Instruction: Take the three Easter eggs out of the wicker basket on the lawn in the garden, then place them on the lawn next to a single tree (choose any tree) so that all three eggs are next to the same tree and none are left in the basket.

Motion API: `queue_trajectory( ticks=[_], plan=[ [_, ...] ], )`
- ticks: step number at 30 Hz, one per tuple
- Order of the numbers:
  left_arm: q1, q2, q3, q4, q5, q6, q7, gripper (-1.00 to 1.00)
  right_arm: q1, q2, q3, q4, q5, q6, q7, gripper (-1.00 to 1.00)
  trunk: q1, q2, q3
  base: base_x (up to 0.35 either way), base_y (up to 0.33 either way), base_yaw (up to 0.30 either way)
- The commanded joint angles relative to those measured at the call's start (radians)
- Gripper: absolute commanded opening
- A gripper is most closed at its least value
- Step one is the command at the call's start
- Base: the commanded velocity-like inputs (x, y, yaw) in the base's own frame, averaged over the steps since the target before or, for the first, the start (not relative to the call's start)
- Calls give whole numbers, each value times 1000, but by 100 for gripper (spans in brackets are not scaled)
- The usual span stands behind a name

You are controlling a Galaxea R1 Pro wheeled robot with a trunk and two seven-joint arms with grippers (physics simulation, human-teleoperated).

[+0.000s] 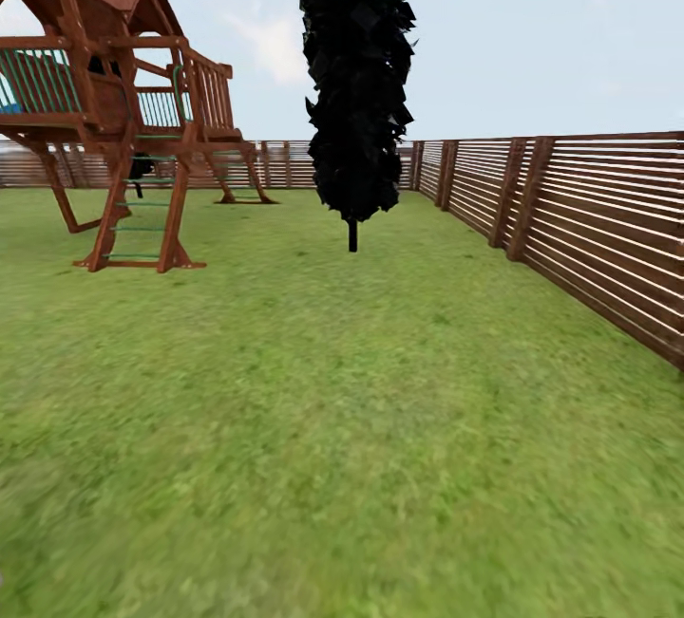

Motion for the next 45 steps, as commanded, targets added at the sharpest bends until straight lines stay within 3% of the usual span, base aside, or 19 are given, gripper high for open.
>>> queue_trajectory(
  ticks=[1,12,45],
  plan=[
    [1,0,0,-2,0,0,0,100,0,0,0,0,0,-1,0,100,0,0,-1,239,-276,-295],
    [1,0,0,-2,0,0,0,100,0,-1,-1,0,0,1,0,100,0,0,-1,239,-276,-241],
    [1,0,0,-2,0,0,0,100,0,-1,-1,0,1,1,0,100,0,0,-1,239,-276,-3]
  ],
)
